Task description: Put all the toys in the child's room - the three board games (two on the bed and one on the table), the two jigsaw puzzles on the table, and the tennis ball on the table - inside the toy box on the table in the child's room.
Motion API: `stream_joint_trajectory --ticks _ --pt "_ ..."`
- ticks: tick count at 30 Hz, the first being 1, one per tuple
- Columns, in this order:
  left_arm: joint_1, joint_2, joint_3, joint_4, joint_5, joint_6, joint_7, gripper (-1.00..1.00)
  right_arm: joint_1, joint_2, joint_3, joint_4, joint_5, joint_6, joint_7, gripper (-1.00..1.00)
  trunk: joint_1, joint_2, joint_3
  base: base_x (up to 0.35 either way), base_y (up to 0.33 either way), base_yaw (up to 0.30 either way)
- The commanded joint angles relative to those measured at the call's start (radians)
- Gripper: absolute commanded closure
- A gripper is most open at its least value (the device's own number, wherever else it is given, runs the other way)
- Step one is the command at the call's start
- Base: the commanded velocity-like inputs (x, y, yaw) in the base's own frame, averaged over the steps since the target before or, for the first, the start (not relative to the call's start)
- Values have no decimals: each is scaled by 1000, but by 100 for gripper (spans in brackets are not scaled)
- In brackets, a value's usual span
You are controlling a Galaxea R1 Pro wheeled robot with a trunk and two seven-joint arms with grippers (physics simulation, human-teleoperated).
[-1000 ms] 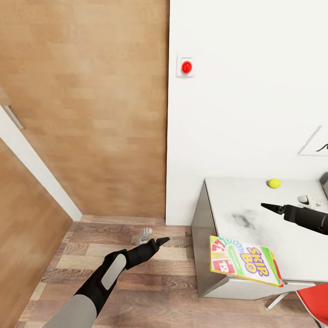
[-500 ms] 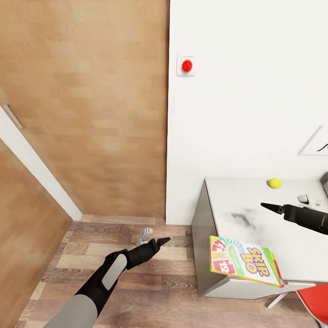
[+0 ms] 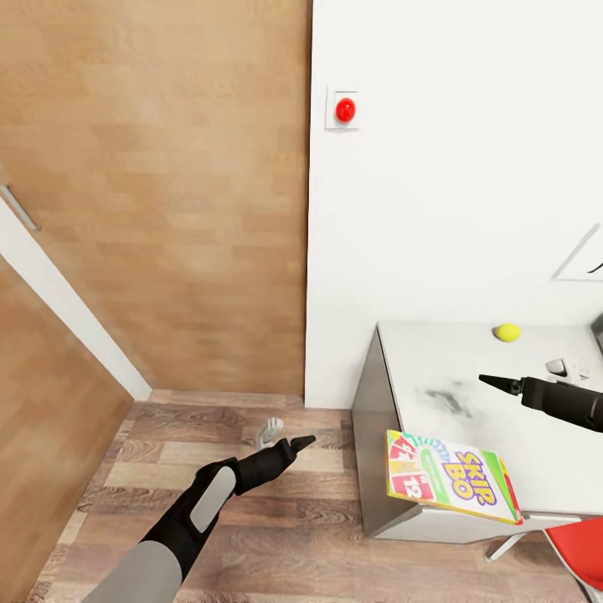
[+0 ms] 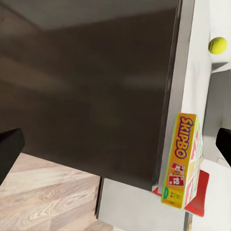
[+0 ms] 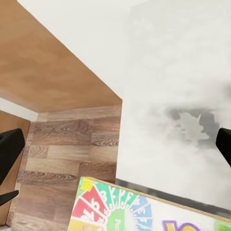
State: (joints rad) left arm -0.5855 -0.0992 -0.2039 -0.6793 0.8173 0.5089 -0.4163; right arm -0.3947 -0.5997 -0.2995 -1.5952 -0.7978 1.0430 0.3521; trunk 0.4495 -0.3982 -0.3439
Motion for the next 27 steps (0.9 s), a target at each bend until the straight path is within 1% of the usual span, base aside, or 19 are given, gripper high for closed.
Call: stream_joint_trajectory --ticks 1,9,20,27 --pt "-1 0 0 0 7 6 1 -100 -1 0 -1 0 9 4 10 -100 0 -2 -3 0 0 0" --pt "-9 -4 0 0 6 3 -1 -100 -1 0 -1 -1 9 4 10 -100 0 -2 -16 0 0 0" --pt "-14 -8 0 0 7 -52 -6 -100 -1 0 -1 -3 9 4 10 -100 0 -2 -33 0 0 0" --pt "-15 -9 0 3 9 -67 -11 -100 -1 0 -1 -4 9 4 10 -100 0 -2 -37 0 0 0"
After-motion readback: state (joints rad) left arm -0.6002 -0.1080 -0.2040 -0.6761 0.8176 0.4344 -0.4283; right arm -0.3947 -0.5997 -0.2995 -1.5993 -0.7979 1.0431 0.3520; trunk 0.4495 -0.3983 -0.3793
